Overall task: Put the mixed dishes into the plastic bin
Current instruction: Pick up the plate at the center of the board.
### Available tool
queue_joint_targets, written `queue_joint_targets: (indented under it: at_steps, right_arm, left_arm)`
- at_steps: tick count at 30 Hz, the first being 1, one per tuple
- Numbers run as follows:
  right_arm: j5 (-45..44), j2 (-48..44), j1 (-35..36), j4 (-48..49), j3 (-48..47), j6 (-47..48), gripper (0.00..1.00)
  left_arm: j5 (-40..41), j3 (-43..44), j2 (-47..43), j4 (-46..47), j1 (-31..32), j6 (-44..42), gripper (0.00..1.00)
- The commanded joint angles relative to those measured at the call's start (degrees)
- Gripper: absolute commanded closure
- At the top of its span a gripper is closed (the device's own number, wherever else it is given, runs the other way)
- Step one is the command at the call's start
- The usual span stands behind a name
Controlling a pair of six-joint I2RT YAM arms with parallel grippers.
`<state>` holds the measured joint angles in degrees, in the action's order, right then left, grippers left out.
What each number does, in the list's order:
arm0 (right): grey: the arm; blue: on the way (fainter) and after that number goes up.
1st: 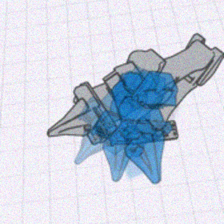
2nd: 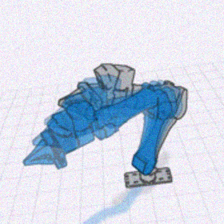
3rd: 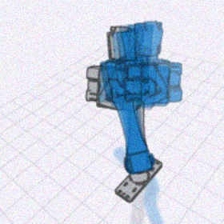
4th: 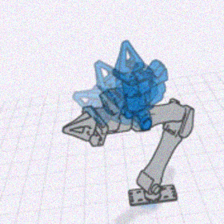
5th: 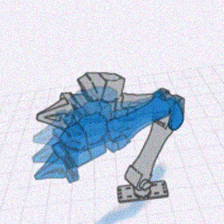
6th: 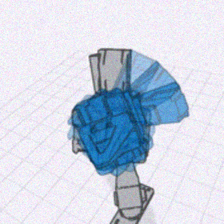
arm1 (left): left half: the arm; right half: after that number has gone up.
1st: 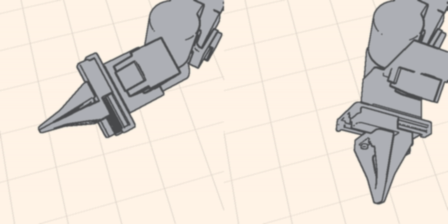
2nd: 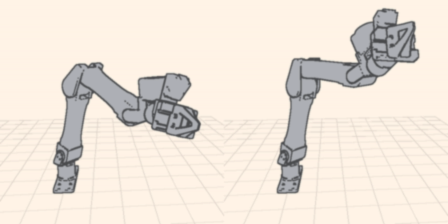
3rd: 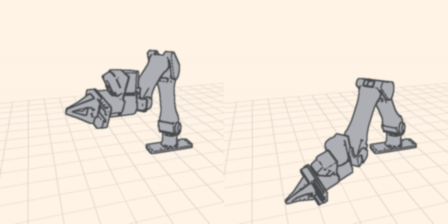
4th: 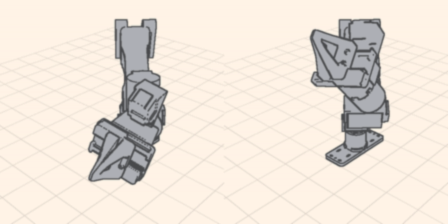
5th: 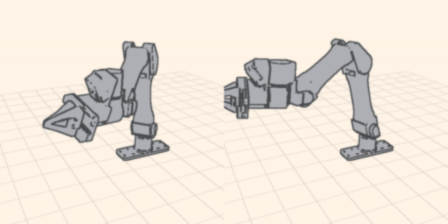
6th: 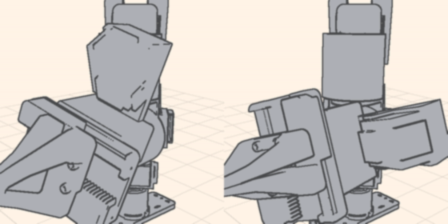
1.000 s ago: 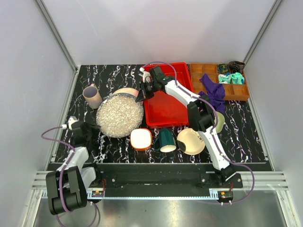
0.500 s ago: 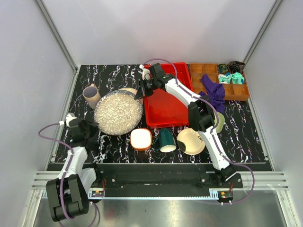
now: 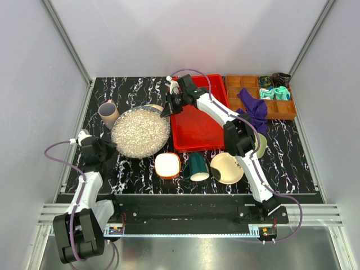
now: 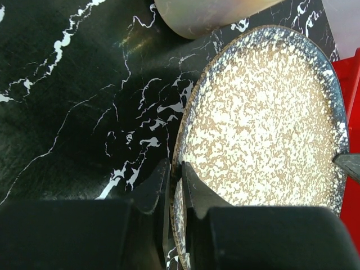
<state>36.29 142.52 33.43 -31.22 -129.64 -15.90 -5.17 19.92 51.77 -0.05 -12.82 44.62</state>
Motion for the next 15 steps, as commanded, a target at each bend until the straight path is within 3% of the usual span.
queue_joint_targets:
  at_steps: [1,15]
  right_arm:
    - [3.61,-7.16,1.99,3.01,-2.63,-0.18,1.00]
    - [1.06,-11.91,0.76,3.18,1.23,0.96,1.00]
  left_arm:
    - [-4.76,6.62,-0.70,9.81,3.15,0.91,1.00]
    - [-3.09,10.84,3.34,10.60,7.45,-0.06,1.00]
